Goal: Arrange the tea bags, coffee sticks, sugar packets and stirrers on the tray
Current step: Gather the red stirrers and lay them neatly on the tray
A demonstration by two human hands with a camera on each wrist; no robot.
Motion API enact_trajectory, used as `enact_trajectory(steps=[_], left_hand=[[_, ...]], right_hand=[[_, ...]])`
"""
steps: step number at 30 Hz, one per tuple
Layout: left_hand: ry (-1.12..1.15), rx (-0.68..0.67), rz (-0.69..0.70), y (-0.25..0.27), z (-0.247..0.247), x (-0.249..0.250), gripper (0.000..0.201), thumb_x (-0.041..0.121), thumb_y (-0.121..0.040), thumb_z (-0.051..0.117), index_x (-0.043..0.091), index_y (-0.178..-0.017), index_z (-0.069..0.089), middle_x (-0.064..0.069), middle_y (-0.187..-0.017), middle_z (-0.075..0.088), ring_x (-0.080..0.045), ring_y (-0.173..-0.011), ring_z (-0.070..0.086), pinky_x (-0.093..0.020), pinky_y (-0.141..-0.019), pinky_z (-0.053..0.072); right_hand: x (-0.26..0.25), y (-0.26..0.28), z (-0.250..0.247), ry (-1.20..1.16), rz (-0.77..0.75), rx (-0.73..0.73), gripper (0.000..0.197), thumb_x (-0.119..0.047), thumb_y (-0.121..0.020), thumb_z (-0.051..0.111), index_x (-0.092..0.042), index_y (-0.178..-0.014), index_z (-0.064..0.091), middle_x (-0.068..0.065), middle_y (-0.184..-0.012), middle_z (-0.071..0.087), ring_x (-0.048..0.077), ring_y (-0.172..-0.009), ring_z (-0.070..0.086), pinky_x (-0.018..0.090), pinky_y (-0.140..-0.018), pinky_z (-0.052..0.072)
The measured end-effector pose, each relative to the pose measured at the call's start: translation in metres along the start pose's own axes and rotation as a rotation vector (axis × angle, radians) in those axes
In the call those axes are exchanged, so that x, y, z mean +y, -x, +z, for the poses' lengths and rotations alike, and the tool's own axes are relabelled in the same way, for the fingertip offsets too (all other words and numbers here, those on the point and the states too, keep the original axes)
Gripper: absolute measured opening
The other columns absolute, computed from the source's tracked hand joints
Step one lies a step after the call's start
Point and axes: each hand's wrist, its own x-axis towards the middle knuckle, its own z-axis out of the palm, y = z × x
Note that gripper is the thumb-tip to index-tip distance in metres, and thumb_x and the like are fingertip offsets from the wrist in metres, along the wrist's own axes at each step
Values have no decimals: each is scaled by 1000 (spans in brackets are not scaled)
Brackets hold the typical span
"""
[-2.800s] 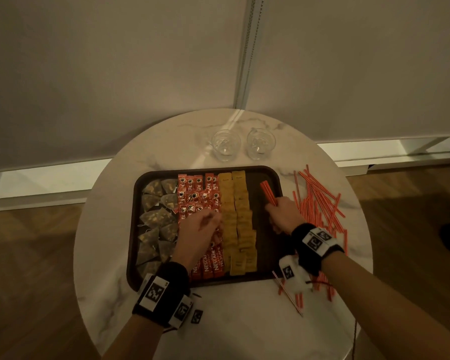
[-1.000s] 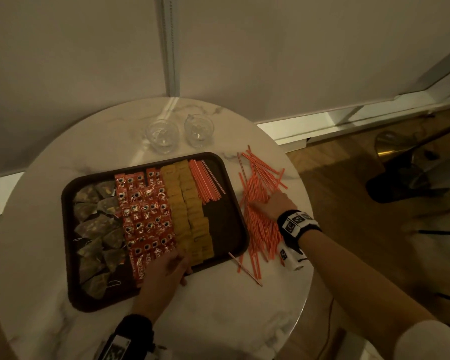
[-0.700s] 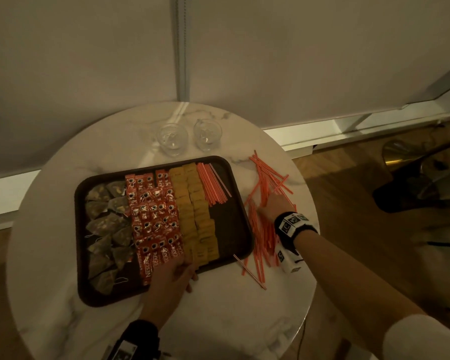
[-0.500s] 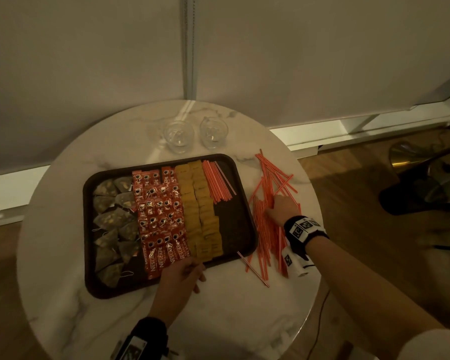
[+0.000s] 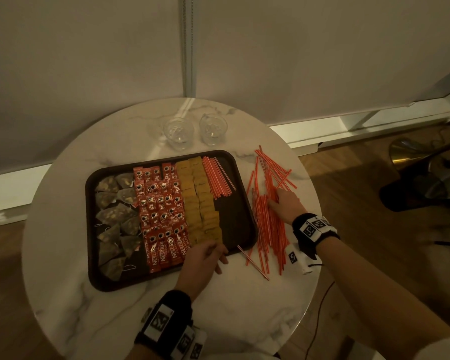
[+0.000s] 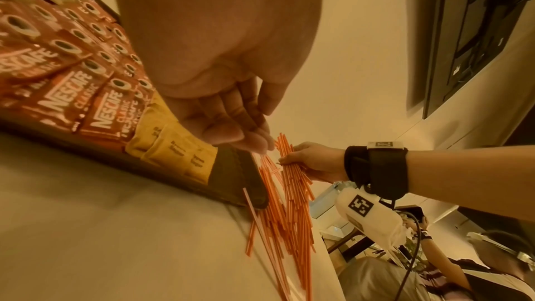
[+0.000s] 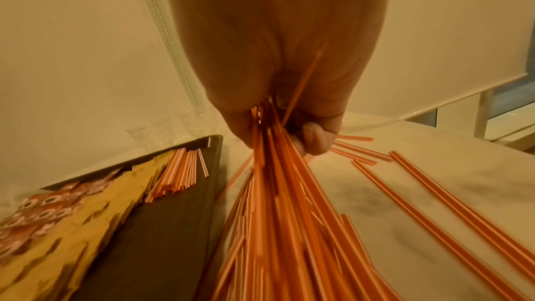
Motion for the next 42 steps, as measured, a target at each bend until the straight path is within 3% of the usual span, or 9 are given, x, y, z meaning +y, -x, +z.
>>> enact_trajectory(steps=[5,11,18,27,31,35,37,39,42], left_hand=[[13,-5,41,-12,4,13,23,21,-104,45,15,-93,64,-6,-84,69,-1,-58,58,-10,-51,42],[-12,-14,91,-28,14,25,23,19,-104,44,22,-91,63,-1,-82,68,2,-58,57,-10,-54,44],[5,7,95,-42,15,26,24,21,-104,43,23,-90,62,1,-81,67,-7,-68,60,-19,-65,47],[124,99,55,-89,21,60,13,24,-102,49,22,-109,59,4,-106,64,-6,-96,60,-23,-84,47],[77,27,53,-105,35,81,40,34,-99,55,15,-134,51,1,-128,59,-6,-107,55,-10,-78,39],[127,-114,-8,-115,56,95,68,41,-95,61,15,-151,31,4,-140,49,-8,-119,54,-13,-90,38],[157,-182,-56,-121,66,97,81,42,-91,65,15,-155,23,-2,-148,46,-17,-127,52,-22,-100,40],[221,-235,-77,-128,75,100,78,34,-91,68,12,-153,26,-8,-140,55,-21,-117,60,-33,-102,47],[325,-269,-27,-133,81,107,69,16,-89,69,17,-149,34,-8,-136,58,-22,-121,58,-39,-105,46]], right_hand=[[-9,-1,-11,-15,-69,50,24,-23,-101,52,-4,-114,57,7,-102,64,21,-91,62,32,-83,50],[-13,-5,-17,-51,-61,31,25,-25,-100,52,-5,-114,58,11,-103,66,25,-93,65,44,-88,55],[-26,-14,-31,-78,-107,62,27,-25,-100,52,-5,-118,58,9,-105,67,25,-93,66,45,-89,55],[-48,-37,-50,-87,-74,-16,24,-24,-102,50,-5,-113,59,11,-101,68,22,-87,66,26,-76,51],[-50,-40,-50,-33,-103,-31,20,-25,-101,53,-8,-107,60,11,-99,67,18,-81,63,29,-76,52],[-50,-41,-54,-27,-115,-44,23,-25,-99,55,-4,-104,63,14,-98,69,25,-86,66,43,-82,55],[-50,-41,-56,-27,-105,-46,25,-27,-98,56,-4,-104,63,15,-97,69,28,-87,67,48,-86,55],[-51,-41,-54,-17,-100,-58,24,-27,-97,57,-4,-101,62,13,-94,68,27,-85,67,48,-86,54],[-56,-40,-52,14,-122,-62,13,-24,-98,57,-12,-93,56,1,-83,60,15,-76,59,36,-79,48]])
